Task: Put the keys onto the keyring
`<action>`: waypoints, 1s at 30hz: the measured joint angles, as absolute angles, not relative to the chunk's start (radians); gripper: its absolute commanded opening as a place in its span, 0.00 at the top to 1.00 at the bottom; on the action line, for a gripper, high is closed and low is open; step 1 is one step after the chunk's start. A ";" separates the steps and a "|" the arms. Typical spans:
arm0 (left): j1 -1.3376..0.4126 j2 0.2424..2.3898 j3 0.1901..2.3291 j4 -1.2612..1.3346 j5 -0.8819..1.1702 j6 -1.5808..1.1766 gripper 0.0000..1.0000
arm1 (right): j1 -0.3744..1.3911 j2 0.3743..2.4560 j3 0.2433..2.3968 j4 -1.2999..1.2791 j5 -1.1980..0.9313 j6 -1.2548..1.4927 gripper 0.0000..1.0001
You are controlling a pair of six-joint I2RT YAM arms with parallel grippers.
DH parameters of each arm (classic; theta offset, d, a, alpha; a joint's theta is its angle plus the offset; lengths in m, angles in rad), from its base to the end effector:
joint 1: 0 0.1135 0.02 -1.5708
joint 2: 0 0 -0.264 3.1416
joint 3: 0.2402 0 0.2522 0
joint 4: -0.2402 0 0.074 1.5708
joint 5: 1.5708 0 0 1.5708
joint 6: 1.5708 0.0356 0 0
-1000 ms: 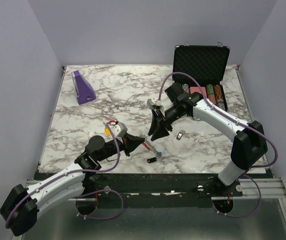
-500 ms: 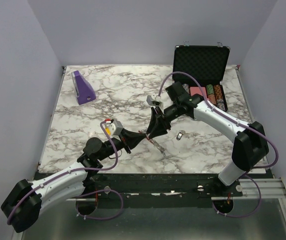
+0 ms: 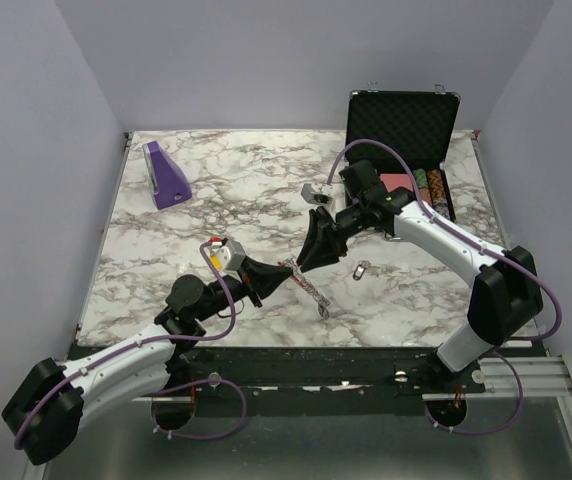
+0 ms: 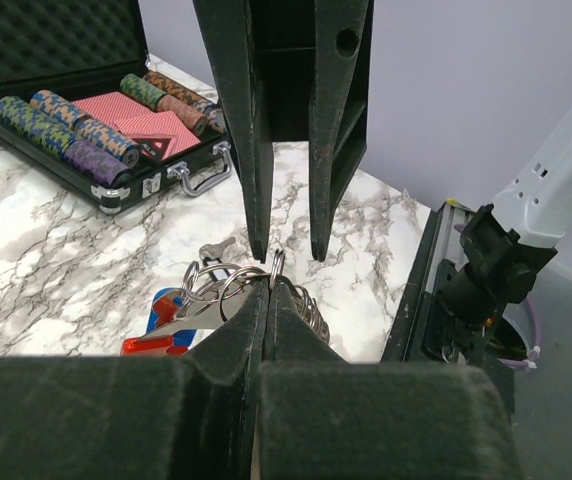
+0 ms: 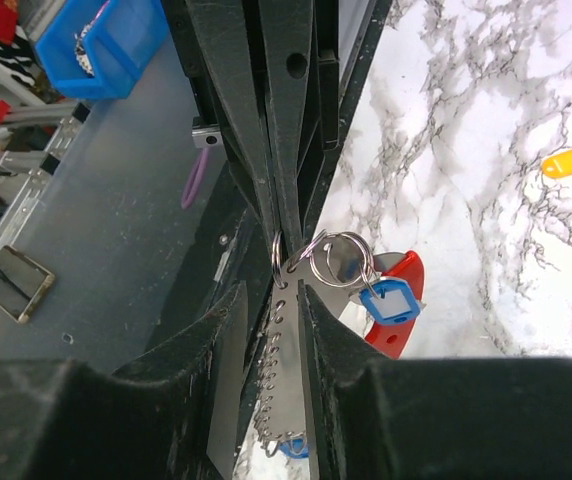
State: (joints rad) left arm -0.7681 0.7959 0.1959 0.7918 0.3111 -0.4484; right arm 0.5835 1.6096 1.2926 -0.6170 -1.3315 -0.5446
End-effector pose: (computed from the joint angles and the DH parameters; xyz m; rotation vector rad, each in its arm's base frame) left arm 0.1199 -0.1310 0.2339 0.5120 1.4121 -1.2126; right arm 0.2569 0.2111 0.2917 -1.5443 1.4486 1.6227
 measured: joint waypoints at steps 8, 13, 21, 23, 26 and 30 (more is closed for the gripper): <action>-0.768 0.809 0.196 0.809 0.311 -0.459 1.00 | 0.583 1.610 1.258 -0.569 -1.342 -0.492 0.69; -0.768 0.826 0.196 0.815 0.311 -0.464 1.00 | 0.583 1.610 1.250 -0.540 -1.356 -0.463 0.73; -0.768 0.843 0.197 0.822 0.311 -0.473 1.00 | 0.590 1.610 1.241 -0.510 -1.355 -0.441 0.79; -0.768 0.843 0.199 0.822 0.311 -0.474 1.00 | 0.591 1.610 1.240 -0.505 -1.353 -0.438 0.81; -0.768 0.843 0.200 0.822 0.311 -0.476 1.00 | 0.595 1.610 1.240 -0.495 -1.344 -0.435 0.99; -0.768 0.845 0.200 0.822 0.311 -0.480 1.00 | 0.596 1.610 1.240 -0.489 -1.332 -0.430 0.99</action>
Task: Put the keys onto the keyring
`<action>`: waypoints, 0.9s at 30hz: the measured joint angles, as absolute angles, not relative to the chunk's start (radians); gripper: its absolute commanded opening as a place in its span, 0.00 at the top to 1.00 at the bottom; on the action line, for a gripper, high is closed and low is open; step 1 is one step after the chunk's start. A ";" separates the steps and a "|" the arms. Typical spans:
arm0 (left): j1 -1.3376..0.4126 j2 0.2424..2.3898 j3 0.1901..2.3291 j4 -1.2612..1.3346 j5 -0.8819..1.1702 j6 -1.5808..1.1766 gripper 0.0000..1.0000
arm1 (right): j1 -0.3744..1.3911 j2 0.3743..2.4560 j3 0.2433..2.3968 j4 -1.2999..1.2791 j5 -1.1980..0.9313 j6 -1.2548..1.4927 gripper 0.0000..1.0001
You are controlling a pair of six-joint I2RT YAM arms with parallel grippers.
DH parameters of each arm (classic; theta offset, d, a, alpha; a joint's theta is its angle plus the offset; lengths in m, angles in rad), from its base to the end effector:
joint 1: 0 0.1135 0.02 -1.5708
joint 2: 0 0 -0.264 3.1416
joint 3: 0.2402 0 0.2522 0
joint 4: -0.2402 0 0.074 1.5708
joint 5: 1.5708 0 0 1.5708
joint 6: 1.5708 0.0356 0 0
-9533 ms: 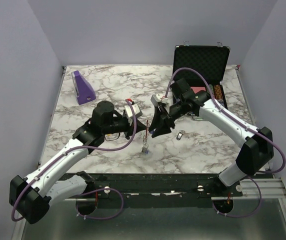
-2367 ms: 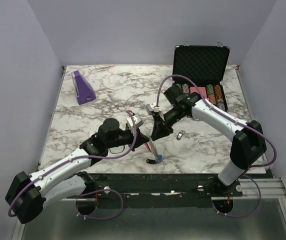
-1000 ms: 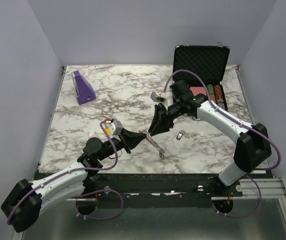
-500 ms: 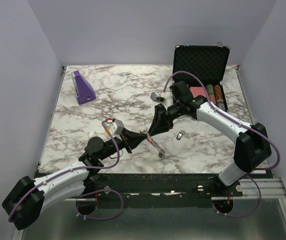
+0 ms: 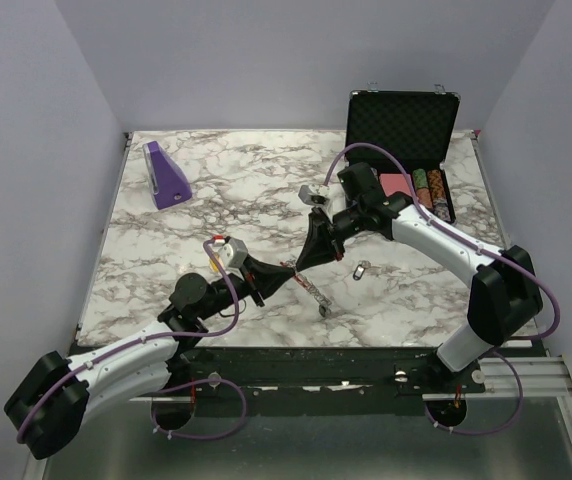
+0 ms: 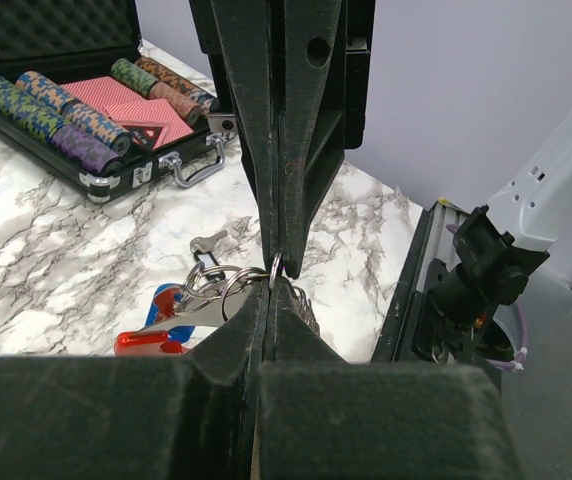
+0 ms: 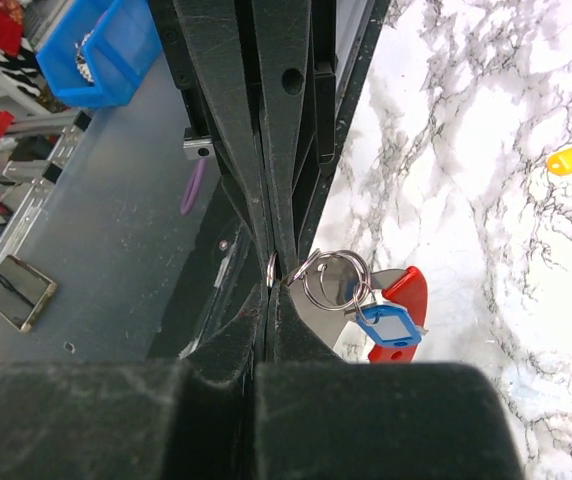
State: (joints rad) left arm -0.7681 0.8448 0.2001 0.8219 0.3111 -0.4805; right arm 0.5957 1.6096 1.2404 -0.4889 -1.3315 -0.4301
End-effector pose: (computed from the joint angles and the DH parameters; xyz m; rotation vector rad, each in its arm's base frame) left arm 0.1239 -0.1348 0.2307 0.4920 1.4409 -1.2358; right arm 0.2573 0.2162 0.2825 -1.5151 1.4794 1.6533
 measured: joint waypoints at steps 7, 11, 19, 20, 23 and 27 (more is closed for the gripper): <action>-0.768 0.824 0.235 0.718 0.315 -0.465 0.34 | 0.599 1.610 1.277 -0.594 -1.274 -0.526 0.99; -0.759 0.719 0.310 0.521 0.327 -0.414 0.16 | 0.601 1.619 1.397 -0.799 -1.163 -0.728 0.99; -0.745 0.551 0.403 0.229 0.333 -0.268 0.11 | 0.611 1.674 1.594 -1.146 -0.958 -1.110 0.99; -0.746 0.551 0.407 0.212 0.334 -0.246 0.11 | 0.614 1.684 1.617 -1.182 -0.939 -1.152 0.99; -0.746 0.565 0.416 0.181 0.347 -0.192 0.17 | 0.622 1.708 1.679 -1.254 -0.894 -1.256 0.99; -0.745 0.635 0.433 0.192 0.408 -0.080 0.27 | 0.647 1.712 1.734 -1.296 -0.846 -1.346 0.99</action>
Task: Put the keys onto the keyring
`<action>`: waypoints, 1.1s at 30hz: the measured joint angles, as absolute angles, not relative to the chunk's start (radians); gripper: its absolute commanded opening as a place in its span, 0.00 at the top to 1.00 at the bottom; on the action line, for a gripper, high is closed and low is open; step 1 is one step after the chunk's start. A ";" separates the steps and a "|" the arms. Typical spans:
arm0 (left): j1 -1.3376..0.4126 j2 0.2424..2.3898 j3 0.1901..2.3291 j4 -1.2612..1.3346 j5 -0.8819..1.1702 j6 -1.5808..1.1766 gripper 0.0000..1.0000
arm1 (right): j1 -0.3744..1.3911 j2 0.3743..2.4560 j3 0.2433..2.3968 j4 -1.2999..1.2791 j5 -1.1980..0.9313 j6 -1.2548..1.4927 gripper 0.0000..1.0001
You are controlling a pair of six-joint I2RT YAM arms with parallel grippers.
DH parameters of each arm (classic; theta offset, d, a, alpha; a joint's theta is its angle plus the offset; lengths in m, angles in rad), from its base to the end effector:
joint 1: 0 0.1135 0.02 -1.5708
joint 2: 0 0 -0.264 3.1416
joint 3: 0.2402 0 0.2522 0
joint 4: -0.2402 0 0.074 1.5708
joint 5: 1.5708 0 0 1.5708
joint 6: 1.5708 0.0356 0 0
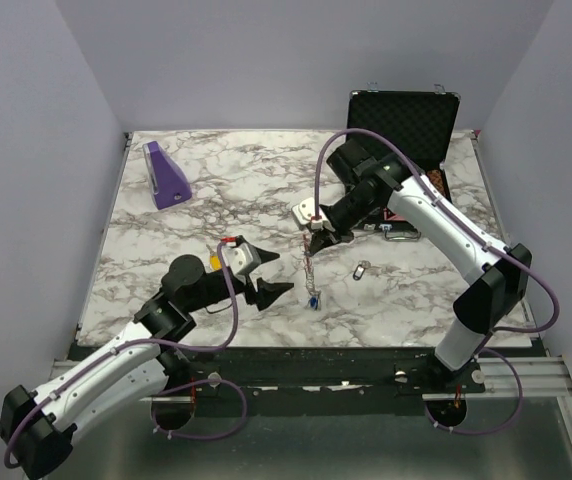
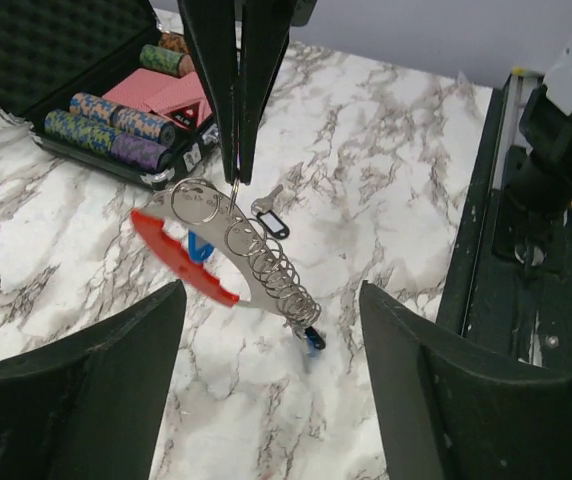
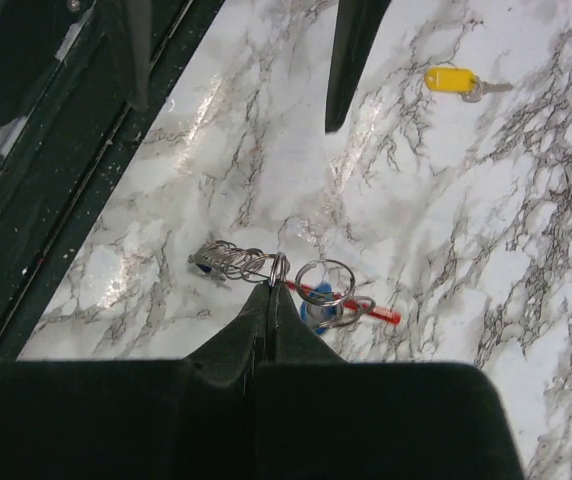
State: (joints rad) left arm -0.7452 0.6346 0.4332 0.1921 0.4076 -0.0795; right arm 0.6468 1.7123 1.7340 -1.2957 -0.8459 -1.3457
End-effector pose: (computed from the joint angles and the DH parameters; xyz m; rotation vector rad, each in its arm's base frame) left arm 0.1125 -0.1230 0.2788 0.8482 1.4317 -0.9560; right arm 0.2468 0.2198 0.3468 -2.1338 1.1862 0.9054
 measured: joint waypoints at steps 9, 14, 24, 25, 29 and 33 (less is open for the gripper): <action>-0.745 0.857 0.535 0.252 0.486 0.047 0.48 | 0.694 1.712 1.746 -1.326 -0.816 -1.388 0.99; -0.746 0.876 0.511 0.353 0.512 0.017 0.56 | 0.695 1.711 1.742 -1.331 -0.827 -1.346 0.99; -0.750 0.916 0.448 0.468 0.535 -0.065 0.61 | 0.696 1.710 1.707 -1.330 -0.851 -1.246 0.99; -0.752 0.922 0.448 0.469 0.535 -0.065 0.62 | 0.696 1.709 1.707 -1.330 -0.855 -1.240 0.99; -0.759 0.946 0.464 0.453 0.535 -0.063 0.64 | 0.697 1.709 1.707 -1.330 -0.869 -1.222 0.99; -0.767 0.957 0.484 0.439 0.535 -0.057 0.81 | 0.697 1.709 1.706 -1.330 -0.881 -1.209 0.99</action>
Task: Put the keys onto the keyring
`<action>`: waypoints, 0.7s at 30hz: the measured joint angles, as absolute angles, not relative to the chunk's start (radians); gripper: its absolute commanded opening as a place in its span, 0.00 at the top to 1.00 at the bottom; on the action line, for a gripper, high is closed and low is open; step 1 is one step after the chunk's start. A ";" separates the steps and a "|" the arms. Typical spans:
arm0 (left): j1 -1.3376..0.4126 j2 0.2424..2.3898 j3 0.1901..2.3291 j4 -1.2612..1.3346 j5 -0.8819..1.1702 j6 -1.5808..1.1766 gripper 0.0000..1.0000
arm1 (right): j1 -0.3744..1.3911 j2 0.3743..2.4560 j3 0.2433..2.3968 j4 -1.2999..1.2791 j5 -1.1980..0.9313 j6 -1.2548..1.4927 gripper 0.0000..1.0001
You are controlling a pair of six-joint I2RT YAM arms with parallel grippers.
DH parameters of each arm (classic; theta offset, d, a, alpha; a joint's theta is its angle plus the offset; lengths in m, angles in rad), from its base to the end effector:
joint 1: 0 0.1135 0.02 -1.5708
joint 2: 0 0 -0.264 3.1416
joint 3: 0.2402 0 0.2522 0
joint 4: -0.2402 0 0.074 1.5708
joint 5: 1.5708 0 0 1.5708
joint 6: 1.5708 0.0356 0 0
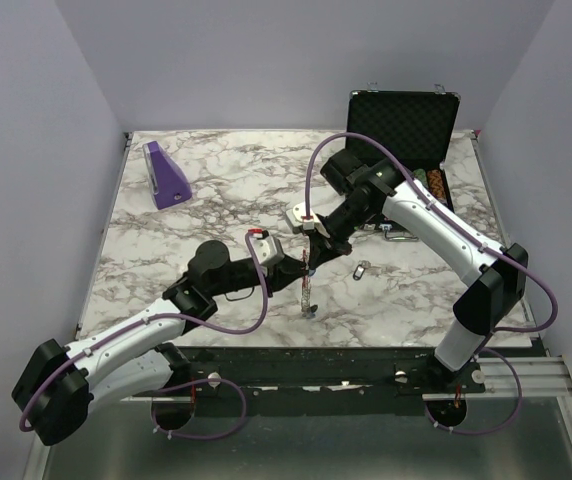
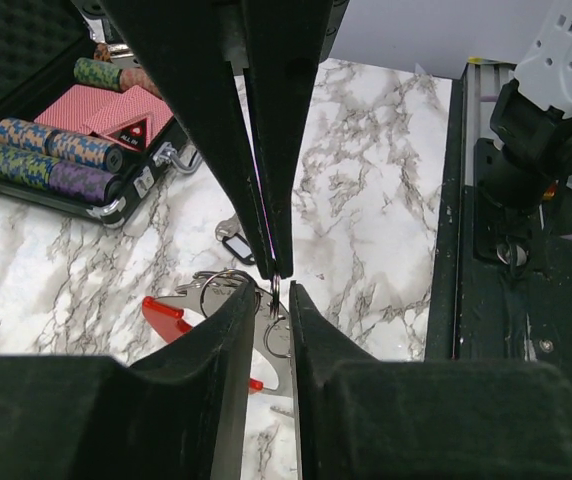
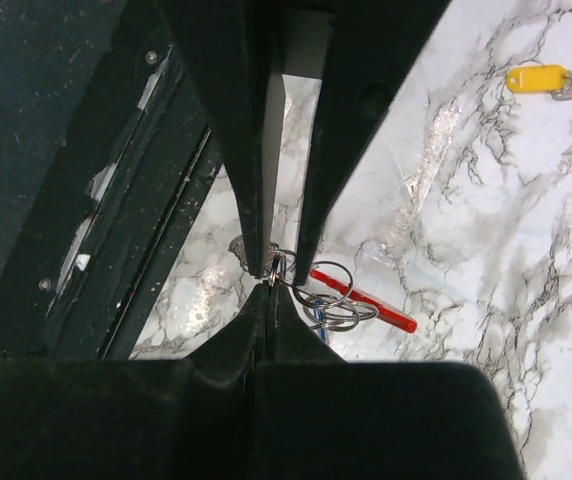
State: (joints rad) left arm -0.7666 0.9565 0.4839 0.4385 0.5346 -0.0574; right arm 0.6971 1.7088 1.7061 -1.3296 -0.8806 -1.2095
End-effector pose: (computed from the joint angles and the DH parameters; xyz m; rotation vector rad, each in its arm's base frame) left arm 0.1443 -0.1642 0.2676 0.9824 1.3956 -1.0526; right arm 0.2310 0.2292 0.3404 -2.1163 1.3301 1.0616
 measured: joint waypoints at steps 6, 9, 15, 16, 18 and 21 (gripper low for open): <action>-0.770 0.957 0.484 0.416 0.535 -0.053 0.85 | 0.697 1.709 1.704 -1.329 -0.890 -1.193 0.99; -0.773 0.958 0.484 0.411 0.536 -0.053 0.96 | 0.697 1.709 1.704 -1.328 -0.893 -1.184 0.99; -0.773 0.958 0.488 0.396 0.546 -0.053 1.00 | 0.697 1.709 1.697 -1.323 -0.899 -1.166 0.95; -0.773 0.958 0.488 0.395 0.547 -0.052 1.00 | 0.697 1.709 1.696 -1.321 -0.901 -1.159 0.90; -0.773 0.952 0.485 0.396 0.546 -0.055 1.00 | 0.697 1.709 1.693 -1.314 -0.906 -1.136 0.74; -0.773 0.911 0.437 0.447 0.528 -0.066 1.00 | 0.697 1.705 1.684 -1.284 -0.931 -1.074 0.63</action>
State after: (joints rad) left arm -0.7727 0.9112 0.4366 0.4469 0.5282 -0.0662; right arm 0.6968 1.7054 1.6844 -1.2839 -0.9310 -1.0737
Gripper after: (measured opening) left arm 0.010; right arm 0.288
